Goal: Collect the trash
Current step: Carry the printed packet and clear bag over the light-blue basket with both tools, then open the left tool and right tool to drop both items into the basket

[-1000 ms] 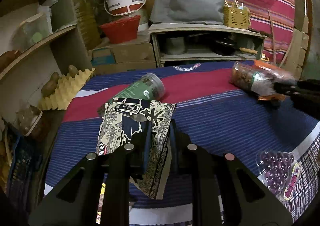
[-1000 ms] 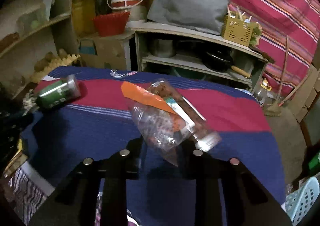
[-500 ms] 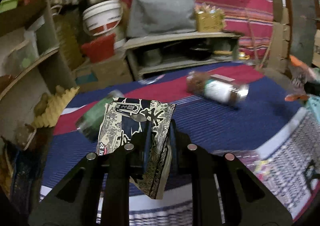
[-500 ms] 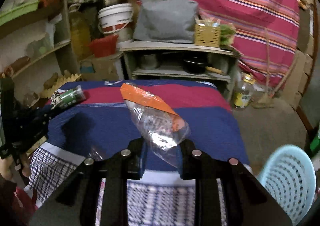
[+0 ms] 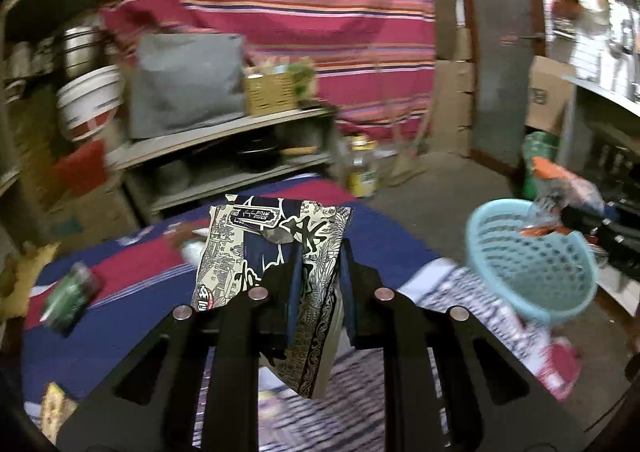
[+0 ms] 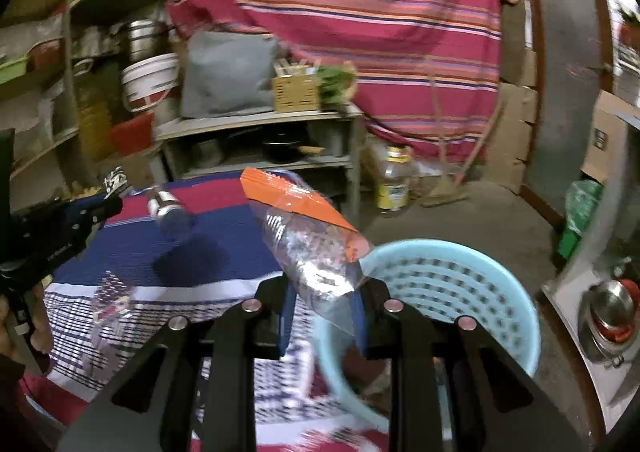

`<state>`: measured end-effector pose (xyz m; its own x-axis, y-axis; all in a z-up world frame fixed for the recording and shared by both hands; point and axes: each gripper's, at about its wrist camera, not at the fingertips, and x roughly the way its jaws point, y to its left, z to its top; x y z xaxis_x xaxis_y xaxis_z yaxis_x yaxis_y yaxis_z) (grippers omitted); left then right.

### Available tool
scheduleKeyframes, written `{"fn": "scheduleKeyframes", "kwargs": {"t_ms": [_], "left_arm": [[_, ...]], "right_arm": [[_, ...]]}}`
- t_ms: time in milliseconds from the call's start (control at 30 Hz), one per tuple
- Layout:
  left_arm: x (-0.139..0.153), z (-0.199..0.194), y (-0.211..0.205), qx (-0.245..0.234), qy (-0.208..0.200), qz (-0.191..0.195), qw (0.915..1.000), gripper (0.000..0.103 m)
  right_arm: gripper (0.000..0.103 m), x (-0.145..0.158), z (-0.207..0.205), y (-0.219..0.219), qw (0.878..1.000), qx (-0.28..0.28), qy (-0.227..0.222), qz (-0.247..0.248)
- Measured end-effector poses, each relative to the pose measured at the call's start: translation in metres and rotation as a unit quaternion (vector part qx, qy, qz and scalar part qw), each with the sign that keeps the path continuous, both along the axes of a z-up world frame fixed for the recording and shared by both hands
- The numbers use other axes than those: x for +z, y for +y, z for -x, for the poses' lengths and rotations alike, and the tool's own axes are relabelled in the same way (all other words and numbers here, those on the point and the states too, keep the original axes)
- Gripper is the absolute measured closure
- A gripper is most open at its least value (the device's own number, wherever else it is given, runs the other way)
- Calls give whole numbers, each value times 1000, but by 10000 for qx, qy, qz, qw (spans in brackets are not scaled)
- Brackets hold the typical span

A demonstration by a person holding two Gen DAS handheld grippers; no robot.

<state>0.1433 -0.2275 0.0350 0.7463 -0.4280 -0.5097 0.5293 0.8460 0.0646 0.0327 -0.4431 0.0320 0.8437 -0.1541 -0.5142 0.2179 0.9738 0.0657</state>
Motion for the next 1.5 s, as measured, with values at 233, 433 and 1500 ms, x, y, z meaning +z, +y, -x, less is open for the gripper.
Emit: {"fn": "scheduleKeyframes", "kwargs": {"t_ms": [233,433,1500], "left_arm": [[-7,19,-76,-604,20,-52,9982,86],[-16,28,-137,-1023,138,-7,9947,86],[-25,5,-148,-300,89,-123,9994,11]], "right_arm": [[78,-16,22,-63,9981,-577,90,-186],[78,-27,25,-92,9961,-818,152,-292],[77,-66,-5,-126,9908,-1115,647,-406]]}}
